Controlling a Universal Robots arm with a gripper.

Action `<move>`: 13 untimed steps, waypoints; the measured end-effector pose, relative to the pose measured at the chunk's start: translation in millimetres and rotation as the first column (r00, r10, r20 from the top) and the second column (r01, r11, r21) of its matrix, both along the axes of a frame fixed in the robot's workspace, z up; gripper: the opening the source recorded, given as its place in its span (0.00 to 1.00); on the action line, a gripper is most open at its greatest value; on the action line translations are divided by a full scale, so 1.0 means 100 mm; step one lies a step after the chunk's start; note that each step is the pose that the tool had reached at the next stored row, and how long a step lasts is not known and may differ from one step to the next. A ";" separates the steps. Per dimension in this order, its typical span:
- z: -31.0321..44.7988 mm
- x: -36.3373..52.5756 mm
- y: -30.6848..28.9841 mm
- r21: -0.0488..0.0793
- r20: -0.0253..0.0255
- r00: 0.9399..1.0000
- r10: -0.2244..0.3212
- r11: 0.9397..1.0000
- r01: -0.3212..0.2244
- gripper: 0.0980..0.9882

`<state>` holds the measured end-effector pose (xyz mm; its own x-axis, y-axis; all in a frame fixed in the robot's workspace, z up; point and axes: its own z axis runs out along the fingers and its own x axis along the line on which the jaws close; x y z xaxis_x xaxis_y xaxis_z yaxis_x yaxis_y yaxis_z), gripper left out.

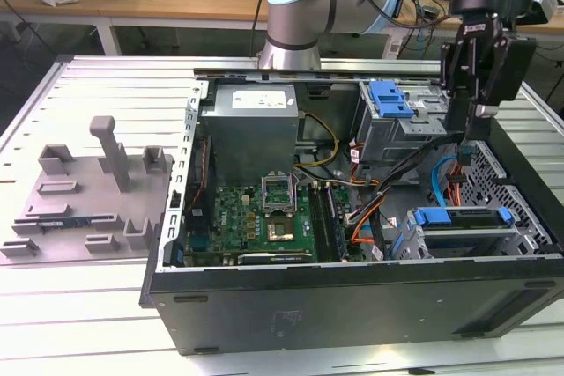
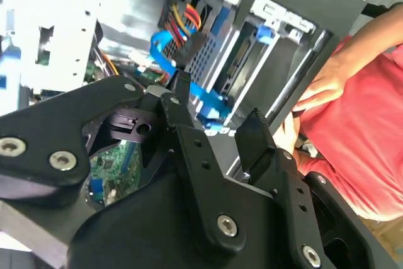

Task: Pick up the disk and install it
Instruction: 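Insert the first disk wire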

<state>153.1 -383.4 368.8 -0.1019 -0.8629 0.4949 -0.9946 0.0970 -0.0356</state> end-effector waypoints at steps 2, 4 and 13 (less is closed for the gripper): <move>-0.019 0.085 0.050 -0.005 0.000 1.000 -0.001 1.000 0.001 0.52; -0.037 0.137 0.094 -0.011 0.000 1.000 -0.002 1.000 0.002 0.51; -0.135 0.194 0.170 -0.025 0.005 0.997 -0.076 0.997 0.076 0.29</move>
